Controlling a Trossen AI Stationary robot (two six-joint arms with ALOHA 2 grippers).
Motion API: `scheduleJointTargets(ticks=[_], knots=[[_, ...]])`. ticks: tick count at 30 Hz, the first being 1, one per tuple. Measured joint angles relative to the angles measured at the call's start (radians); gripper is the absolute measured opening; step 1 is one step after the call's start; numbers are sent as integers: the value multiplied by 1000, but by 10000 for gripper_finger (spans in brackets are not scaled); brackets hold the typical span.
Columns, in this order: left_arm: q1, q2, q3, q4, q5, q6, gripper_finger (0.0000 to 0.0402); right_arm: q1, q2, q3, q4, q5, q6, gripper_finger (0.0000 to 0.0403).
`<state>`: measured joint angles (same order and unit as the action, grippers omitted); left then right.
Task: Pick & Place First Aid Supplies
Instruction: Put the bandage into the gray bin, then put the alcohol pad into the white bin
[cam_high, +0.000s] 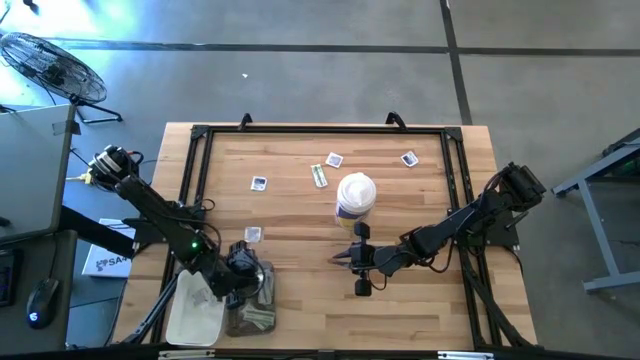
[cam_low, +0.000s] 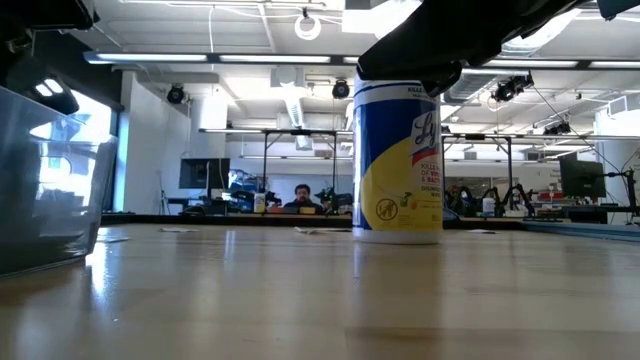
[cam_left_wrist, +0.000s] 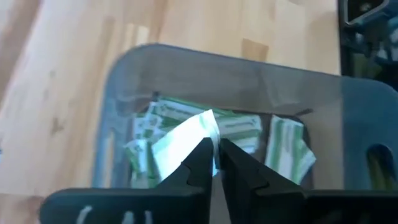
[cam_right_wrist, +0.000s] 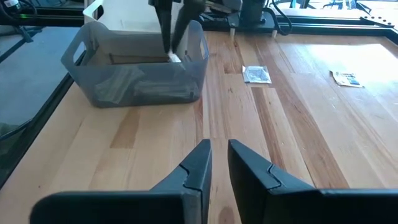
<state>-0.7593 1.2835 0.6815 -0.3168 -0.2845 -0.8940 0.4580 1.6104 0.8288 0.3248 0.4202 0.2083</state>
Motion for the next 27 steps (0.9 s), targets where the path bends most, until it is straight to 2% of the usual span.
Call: scheduleJointTargets(ticks=[7,12,18,22,27], knots=[[0,0,1,-35,-14,0,72,0,0,0,0,0,0,47],[0,0,73,-187,-16,7,94,0,0,0,0,0,0,47],[0,0,168,-362,-103,34,97,0,0,0,0,0,0,47],[0,0,198,-406,-155,56,97,0,0,0,0,0,0,47],[16,0,253,-481,-298,38,97,0,0,0,0,0,0,49]])
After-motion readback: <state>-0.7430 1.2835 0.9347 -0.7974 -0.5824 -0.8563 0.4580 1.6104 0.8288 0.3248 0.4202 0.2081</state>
